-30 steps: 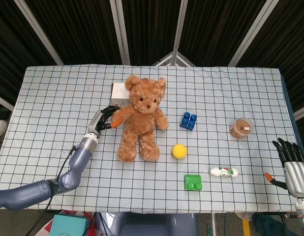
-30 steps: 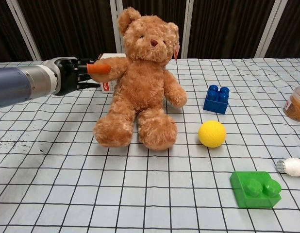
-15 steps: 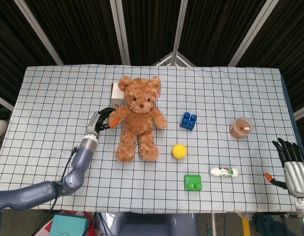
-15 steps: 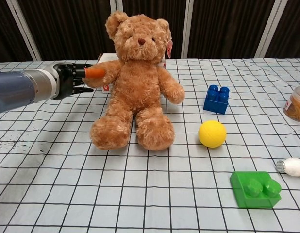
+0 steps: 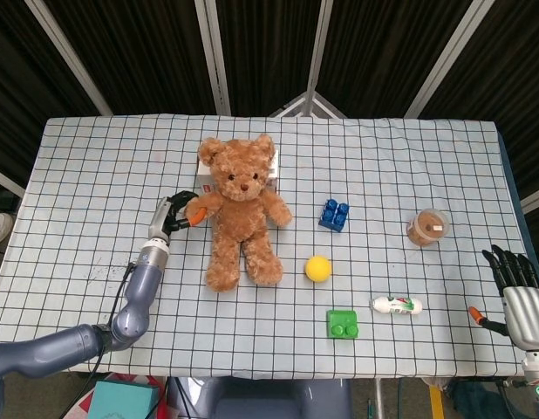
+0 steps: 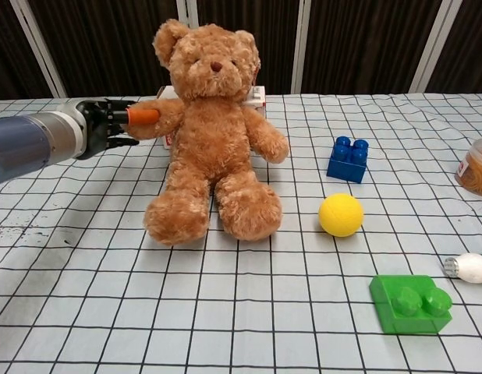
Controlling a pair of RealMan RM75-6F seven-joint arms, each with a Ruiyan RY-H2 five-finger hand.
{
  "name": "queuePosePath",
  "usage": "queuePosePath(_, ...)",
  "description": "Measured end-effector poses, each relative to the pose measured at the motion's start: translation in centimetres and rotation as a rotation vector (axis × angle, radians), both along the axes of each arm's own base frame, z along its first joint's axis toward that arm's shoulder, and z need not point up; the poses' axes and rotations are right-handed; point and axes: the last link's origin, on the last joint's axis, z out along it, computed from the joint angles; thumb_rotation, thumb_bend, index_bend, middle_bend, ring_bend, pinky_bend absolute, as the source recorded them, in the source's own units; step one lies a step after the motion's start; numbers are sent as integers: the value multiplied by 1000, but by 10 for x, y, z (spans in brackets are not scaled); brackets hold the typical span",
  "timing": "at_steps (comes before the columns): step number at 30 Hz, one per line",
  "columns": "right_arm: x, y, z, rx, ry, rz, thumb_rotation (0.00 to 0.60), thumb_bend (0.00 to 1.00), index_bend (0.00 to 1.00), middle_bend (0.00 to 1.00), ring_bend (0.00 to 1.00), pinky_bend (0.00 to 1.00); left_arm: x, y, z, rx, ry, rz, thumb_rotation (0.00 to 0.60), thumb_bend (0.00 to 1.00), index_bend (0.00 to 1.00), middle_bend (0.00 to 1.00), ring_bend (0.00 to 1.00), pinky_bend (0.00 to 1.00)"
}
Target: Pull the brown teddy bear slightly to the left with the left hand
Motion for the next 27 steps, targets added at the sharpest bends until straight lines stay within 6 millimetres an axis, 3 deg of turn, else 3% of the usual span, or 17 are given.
queuePosePath(6,0,1,1,-1,-1,-1,600,208,0,17,29,0,-13,3,-5,7,42,31,600,525,534,537,59,97)
queuePosePath(16,-1,-1,-1,3,1,-5,600,208,0,17,29,0,0,3,-2,25,51,0,600,528,526,527,60,97)
queuePosePath(21,0,-1,0,3,1,-2,600,209,0,17,29,0,-6,1,-9,18,127,-7,600,526,516,515,60,97)
queuePosePath(27,0,0,0,1,1,-3,600,209,0,17,29,0,-7,2,-14,8,100,14,600,522,512,514,60,97)
